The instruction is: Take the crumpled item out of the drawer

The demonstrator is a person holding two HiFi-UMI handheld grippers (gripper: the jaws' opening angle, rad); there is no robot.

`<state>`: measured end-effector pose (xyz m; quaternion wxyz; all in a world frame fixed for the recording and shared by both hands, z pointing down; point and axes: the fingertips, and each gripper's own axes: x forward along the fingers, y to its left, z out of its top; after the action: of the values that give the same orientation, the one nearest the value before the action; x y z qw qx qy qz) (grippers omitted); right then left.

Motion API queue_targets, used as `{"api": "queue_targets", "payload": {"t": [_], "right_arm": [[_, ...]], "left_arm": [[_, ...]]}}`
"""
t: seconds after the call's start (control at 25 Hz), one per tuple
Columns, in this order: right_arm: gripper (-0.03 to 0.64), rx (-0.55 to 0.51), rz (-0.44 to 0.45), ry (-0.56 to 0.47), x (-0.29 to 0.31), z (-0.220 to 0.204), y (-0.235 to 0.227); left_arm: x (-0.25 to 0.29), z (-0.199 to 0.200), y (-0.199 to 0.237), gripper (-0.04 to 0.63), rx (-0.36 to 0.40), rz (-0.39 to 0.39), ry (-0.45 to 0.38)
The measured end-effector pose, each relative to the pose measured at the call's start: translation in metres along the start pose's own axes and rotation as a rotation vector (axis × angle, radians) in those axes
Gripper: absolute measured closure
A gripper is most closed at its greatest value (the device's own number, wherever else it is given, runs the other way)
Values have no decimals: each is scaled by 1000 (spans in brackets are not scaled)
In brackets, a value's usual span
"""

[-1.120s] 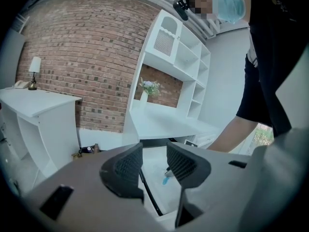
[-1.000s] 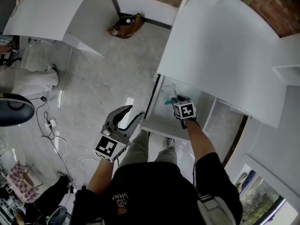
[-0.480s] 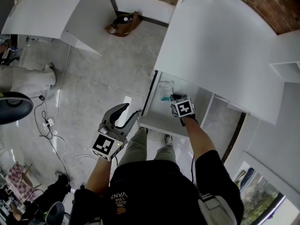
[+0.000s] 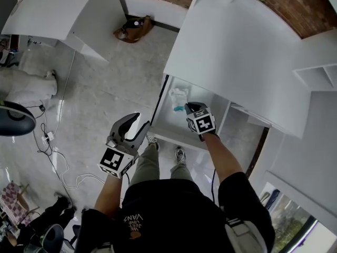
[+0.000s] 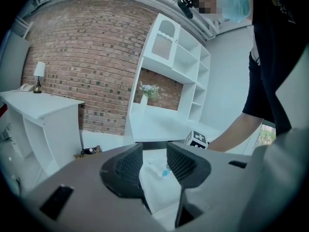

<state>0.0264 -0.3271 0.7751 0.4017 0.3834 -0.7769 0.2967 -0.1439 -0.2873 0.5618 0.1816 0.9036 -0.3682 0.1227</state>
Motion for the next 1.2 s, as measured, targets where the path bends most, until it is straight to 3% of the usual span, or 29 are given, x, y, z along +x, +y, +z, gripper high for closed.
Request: {"api": "queue_targets", "payload": {"t": [0.56, 0.76, 1.2], "right_arm": [[604, -23, 49, -331, -144, 42, 40], [604, -42, 74, -450, -203, 52, 51], [604, -50, 180, -629, -308, 45, 74]], "left_arm": [[-32, 16, -46, 476, -18, 146, -96], [-42, 24, -70, 536, -16, 199, -142], [-69, 42, -127, 586, -6, 316, -229]]}}
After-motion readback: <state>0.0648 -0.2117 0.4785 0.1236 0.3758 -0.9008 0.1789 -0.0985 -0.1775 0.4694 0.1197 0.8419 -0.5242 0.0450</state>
